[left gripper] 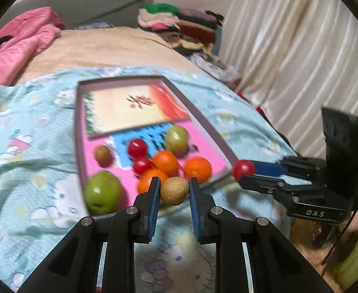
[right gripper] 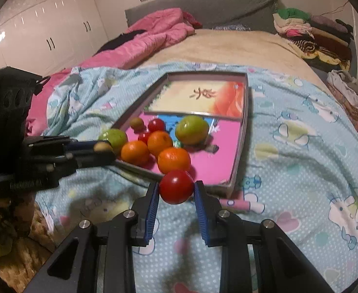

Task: Organize fruits
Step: 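Carry the tomato with the right tool while the left tool carries the brown fruit into the box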

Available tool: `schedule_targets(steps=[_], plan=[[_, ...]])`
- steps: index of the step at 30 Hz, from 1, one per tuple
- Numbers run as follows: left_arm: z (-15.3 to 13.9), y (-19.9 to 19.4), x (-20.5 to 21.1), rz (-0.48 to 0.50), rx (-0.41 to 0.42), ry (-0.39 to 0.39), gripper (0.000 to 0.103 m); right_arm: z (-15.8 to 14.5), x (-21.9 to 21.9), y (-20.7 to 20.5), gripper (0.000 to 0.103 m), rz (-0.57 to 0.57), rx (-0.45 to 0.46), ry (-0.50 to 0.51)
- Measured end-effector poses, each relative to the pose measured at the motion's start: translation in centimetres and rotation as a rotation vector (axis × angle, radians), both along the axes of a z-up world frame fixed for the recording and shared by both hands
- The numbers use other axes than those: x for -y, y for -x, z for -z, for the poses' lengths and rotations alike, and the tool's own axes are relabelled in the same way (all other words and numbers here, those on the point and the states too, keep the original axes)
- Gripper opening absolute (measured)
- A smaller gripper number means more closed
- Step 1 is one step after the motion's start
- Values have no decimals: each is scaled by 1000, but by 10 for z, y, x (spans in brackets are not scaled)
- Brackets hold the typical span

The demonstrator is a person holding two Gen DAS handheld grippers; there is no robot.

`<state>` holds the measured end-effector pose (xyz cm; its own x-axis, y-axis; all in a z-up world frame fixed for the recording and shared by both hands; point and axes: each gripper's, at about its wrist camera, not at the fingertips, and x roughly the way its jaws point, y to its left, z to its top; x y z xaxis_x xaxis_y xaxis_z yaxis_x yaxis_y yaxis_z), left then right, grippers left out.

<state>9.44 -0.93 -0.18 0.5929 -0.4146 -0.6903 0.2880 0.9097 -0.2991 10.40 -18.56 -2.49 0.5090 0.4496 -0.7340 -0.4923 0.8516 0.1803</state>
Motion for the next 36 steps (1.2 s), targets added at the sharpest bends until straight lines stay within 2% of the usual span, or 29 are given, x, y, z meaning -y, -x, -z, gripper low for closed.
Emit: schedule_targets(steps=[7, 15, 26, 36], plan=[[0, -9, -13, -65, 17, -20, 23, -15, 4, -7, 30, 35, 63, -44], [12, -16, -4, -65, -8, -80, 24, -17, 0, -17, 30, 45, 77, -70], [29, -24, 4, -56, -56, -125, 24, -17, -33, -16, 30, -29, 106, -49], [31, -26, 1, -68, -63, -119, 24, -15, -53, -20, 30, -72, 129, -42]])
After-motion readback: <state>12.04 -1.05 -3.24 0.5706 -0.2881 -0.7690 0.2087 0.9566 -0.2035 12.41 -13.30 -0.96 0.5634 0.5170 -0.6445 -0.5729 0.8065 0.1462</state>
